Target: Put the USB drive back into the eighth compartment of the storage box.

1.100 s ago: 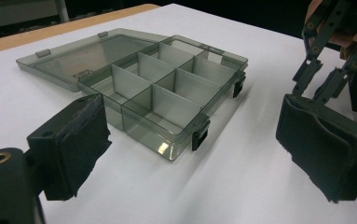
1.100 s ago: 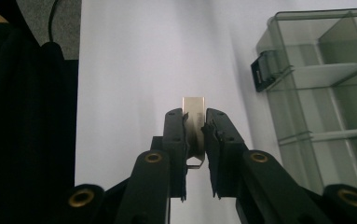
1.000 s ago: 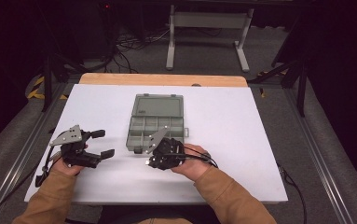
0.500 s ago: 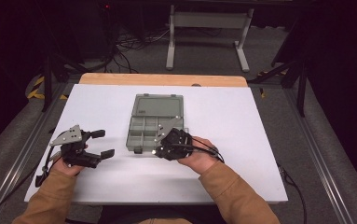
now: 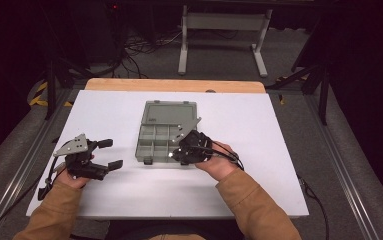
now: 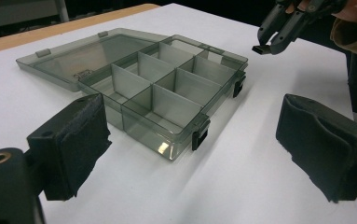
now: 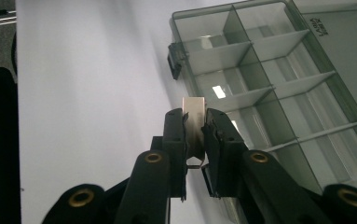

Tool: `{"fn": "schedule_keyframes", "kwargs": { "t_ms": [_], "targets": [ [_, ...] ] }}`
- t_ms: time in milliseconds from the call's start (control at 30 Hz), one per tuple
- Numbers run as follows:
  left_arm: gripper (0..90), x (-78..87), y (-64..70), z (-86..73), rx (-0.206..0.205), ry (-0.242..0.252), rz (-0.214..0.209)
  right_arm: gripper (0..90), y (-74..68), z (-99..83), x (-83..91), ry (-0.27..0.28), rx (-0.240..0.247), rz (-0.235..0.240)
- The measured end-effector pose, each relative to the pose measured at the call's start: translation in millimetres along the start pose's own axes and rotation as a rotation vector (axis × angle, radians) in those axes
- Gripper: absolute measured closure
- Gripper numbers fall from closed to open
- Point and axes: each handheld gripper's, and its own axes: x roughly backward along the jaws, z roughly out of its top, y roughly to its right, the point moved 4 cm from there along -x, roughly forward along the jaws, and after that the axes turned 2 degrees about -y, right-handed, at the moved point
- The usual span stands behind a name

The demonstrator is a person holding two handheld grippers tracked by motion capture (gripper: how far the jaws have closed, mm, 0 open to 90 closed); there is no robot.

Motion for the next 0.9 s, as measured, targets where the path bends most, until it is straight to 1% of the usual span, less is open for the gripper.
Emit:
{"fn": "schedule_keyframes", "kwargs": {
  "t_ms": [267, 533, 900],
  "targets": [
    [9.9, -0.2, -0.1, -0.1, 0.000, -0.001, 0.000, 79.0, 12.8, -5.0, -1.0, -0.004, -0.042, -0.020],
    [10.0, -0.1, -0.1, -0.1, 0.000, 0.000, 0.000, 79.0, 27.5, -11.9, -4.1, -0.012, -0.098, -0.042],
    [10.0, -0.1, -0.1, -0.1, -0.001, -0.001, 0.000, 79.0, 40.9, -19.2, -9.7, -0.041, -0.150, -0.059]
  ]
}}
